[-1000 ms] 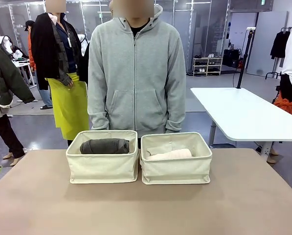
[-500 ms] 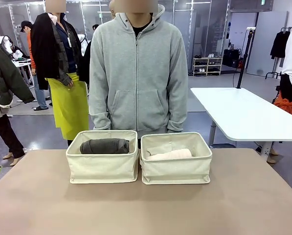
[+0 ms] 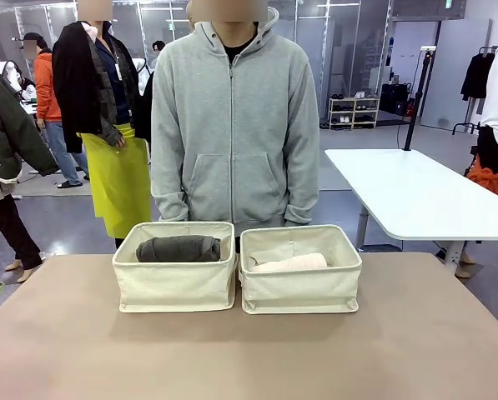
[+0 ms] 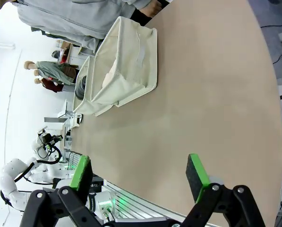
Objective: Divide the towels into two baskets.
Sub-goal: Pick up one hotel-folded towel from the bottom of the table and place it in the Fabric basket indicated by the person.
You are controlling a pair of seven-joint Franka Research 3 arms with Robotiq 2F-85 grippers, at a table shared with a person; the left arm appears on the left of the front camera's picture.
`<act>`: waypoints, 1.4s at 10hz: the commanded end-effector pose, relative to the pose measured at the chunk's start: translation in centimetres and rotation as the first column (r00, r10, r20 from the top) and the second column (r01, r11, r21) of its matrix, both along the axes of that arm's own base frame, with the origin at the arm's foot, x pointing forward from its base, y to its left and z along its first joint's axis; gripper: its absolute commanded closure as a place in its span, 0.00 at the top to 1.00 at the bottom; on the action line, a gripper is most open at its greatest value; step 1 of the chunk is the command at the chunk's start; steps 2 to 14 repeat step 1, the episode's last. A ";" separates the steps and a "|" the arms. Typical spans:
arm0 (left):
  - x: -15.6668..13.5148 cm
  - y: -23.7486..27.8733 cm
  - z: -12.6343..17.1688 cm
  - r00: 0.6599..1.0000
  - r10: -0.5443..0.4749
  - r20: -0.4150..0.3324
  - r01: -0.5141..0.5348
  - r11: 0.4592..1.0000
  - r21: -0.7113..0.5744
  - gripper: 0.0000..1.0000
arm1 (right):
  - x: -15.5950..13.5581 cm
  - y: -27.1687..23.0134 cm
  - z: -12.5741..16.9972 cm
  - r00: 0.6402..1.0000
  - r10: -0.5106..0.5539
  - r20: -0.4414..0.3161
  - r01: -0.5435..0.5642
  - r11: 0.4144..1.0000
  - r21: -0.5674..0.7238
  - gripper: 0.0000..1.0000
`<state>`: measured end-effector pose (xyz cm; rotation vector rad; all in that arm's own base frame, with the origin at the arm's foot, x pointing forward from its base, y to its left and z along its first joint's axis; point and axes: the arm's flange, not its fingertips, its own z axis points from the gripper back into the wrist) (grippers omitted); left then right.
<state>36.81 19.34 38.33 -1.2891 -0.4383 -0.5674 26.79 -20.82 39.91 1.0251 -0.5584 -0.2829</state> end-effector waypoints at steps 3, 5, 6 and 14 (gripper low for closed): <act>-0.4 0.0 0.3 1.000 0.001 -0.005 -0.001 1.000 0.002 1.00 | 0.0 0.1 0.2 1.000 0.002 0.011 -0.002 1.000 0.010 1.00; -0.4 0.0 0.3 1.000 0.001 -0.005 -0.001 1.000 0.002 1.00 | 0.0 0.1 0.2 1.000 0.002 0.011 -0.002 1.000 0.010 1.00; -0.4 0.0 0.3 1.000 0.001 -0.005 -0.001 1.000 0.002 1.00 | 0.0 0.1 0.2 1.000 0.002 0.011 -0.002 1.000 0.010 1.00; -0.4 0.0 0.3 1.000 0.001 -0.005 -0.001 1.000 0.002 1.00 | 0.0 0.1 0.2 1.000 0.002 0.011 -0.002 1.000 0.010 1.00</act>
